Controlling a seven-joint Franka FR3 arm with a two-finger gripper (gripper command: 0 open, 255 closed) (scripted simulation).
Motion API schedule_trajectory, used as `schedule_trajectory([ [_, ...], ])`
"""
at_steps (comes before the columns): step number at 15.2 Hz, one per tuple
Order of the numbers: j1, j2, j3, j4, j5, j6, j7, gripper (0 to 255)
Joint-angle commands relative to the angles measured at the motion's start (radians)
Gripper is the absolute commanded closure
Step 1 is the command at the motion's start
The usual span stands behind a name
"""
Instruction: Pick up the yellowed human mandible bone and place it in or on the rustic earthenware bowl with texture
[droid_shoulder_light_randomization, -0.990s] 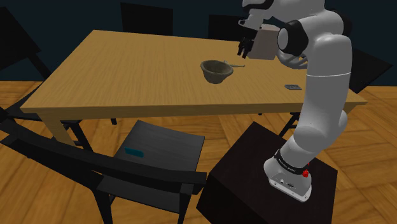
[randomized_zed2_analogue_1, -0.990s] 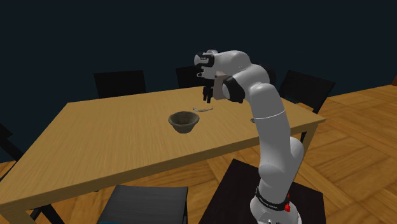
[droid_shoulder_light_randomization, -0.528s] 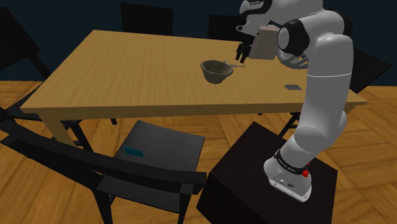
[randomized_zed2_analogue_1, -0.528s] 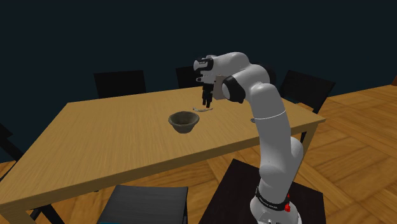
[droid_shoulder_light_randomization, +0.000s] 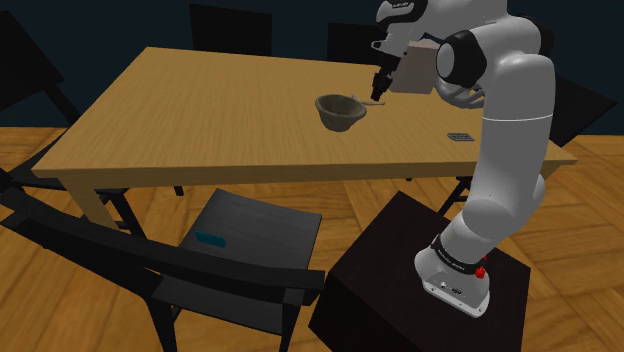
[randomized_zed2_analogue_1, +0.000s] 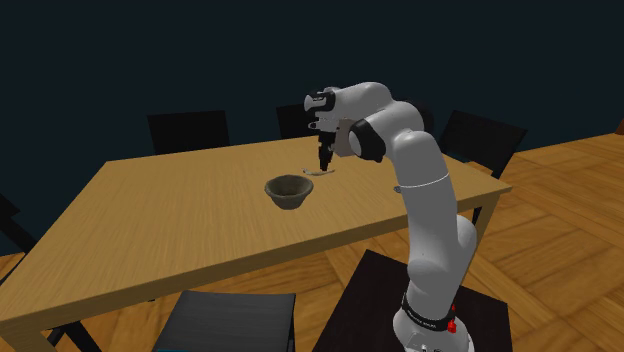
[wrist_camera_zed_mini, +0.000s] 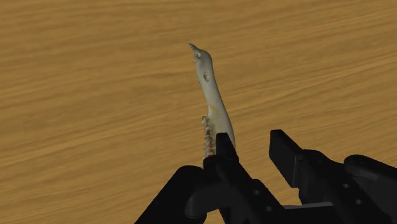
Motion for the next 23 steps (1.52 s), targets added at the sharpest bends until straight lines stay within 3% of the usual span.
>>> schedule_trajectory([
  [1,0.000,0.000,0.000,0.000,0.000,0.000,0.000,255],
  [8,0.000,0.000,0.000,0.000,0.000,0.000,0.000,255],
  [9,0.000,0.000,0.000,0.000,0.000,0.000,0.000,0],
  [11,0.196,-0.246,-0.048,-0.366,-0.100,0.469,0.032,0],
  [23,0.182,-0.197,-0.022,-0.406,-0.058,0.548,0.005,0],
])
